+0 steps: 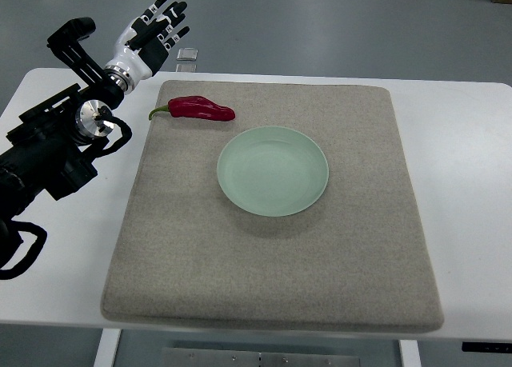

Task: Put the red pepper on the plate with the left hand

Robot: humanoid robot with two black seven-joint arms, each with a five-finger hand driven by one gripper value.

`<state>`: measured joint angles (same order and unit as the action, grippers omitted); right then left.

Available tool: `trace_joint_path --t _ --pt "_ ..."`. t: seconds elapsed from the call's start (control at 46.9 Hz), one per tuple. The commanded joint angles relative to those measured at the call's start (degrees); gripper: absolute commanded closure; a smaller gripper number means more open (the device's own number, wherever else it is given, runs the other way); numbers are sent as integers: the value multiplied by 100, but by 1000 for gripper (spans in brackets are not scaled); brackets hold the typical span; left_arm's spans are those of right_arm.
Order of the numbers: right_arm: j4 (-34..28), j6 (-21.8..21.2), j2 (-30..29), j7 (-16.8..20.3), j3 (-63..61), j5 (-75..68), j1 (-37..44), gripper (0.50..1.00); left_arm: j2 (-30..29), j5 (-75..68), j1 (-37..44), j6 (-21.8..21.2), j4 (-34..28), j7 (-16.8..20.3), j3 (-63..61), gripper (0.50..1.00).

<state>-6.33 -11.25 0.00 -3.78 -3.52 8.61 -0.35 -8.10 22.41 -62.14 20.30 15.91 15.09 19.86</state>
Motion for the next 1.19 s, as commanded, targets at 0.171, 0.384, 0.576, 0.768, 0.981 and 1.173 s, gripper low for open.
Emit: trace_joint_path --t 0.171,0.384,0.576,0.768,0.981,1.173 --pt "0 0 0 0 0 0 0 568 -16 -9 9 -9 0 3 -9 538" --pt "0 0 0 0 0 0 0 568 -16 -9 9 0 0 3 -18 536" --pt "0 0 0 0 0 0 0 568 -34 -9 9 0 0 3 -18 536" --pt "0 0 0 0 0 0 0 568 -42 -26 9 0 9 3 -35 538" --pt "0 0 0 0 0 0 0 568 -183 -79 -35 0 61 3 -97 546" --pt "0 0 0 0 0 0 0 568 -438 -509 -97 9 149 -6 -97 553"
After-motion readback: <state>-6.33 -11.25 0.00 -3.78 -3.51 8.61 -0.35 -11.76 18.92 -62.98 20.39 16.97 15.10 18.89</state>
